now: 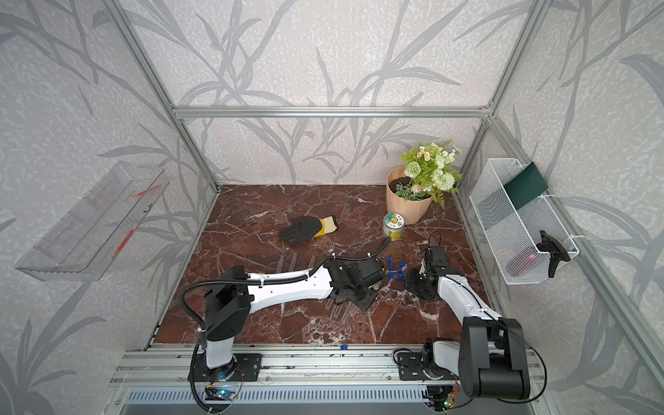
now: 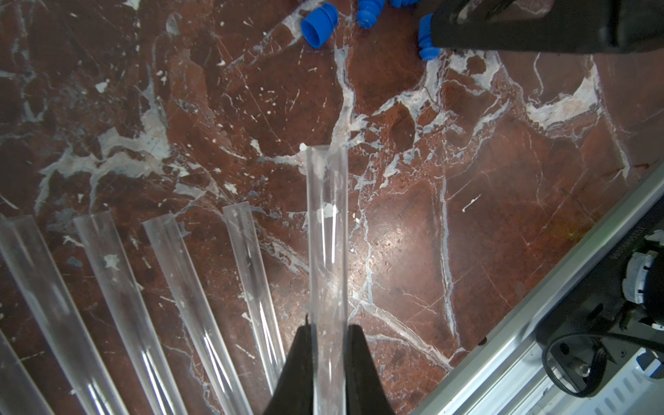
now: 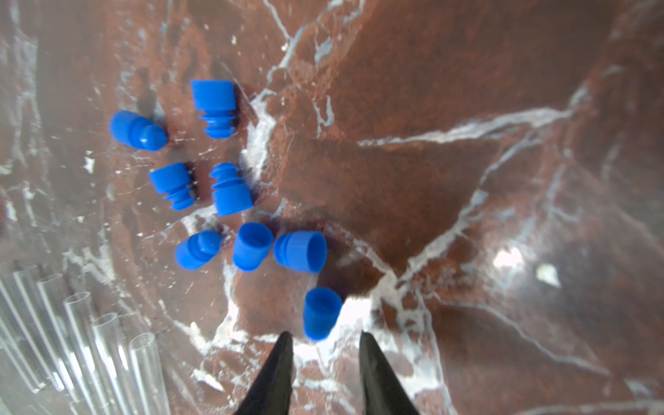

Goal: Remove stoppers from test tubes
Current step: Place the test tube at the center of the board.

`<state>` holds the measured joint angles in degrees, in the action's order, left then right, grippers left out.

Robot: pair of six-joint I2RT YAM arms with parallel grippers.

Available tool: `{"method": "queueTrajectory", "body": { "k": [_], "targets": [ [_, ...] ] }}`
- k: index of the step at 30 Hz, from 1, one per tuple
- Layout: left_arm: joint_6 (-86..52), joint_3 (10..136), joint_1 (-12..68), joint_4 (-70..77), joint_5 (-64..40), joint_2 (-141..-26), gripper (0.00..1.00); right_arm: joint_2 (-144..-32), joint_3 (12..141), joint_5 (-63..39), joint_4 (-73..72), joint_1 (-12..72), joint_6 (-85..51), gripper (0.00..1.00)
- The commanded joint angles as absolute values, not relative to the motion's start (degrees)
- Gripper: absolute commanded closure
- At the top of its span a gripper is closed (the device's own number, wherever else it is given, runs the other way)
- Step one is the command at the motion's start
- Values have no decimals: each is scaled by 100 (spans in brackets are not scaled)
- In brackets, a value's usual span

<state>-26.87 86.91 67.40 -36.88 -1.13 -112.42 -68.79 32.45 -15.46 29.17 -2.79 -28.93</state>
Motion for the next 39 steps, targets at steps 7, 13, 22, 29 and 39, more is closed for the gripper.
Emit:
{"method": "queueTrajectory", "body": {
  "k": [7,13,22,29,39],
  "targets": [
    [-3183,8955,6829,-3877,138,-11716,95,-6252,3812,-1600,3998,-307,-2519,50],
    [-3449,8926,6857,-3948,305,-11913,94,-6190,3942,-1565,4264,-307,-2487,47],
    [-3551,8754,6925,-3832,367,-11978,88,-6182,4054,-1548,4373,-307,-2463,45],
    [-3520,8699,6926,-3838,355,-11949,77,-6118,4175,-1365,4518,-303,-2461,44],
    [-3262,8859,6924,-4164,342,-11618,54,-5935,4396,-1154,4683,-308,-2303,39]
  ]
}}
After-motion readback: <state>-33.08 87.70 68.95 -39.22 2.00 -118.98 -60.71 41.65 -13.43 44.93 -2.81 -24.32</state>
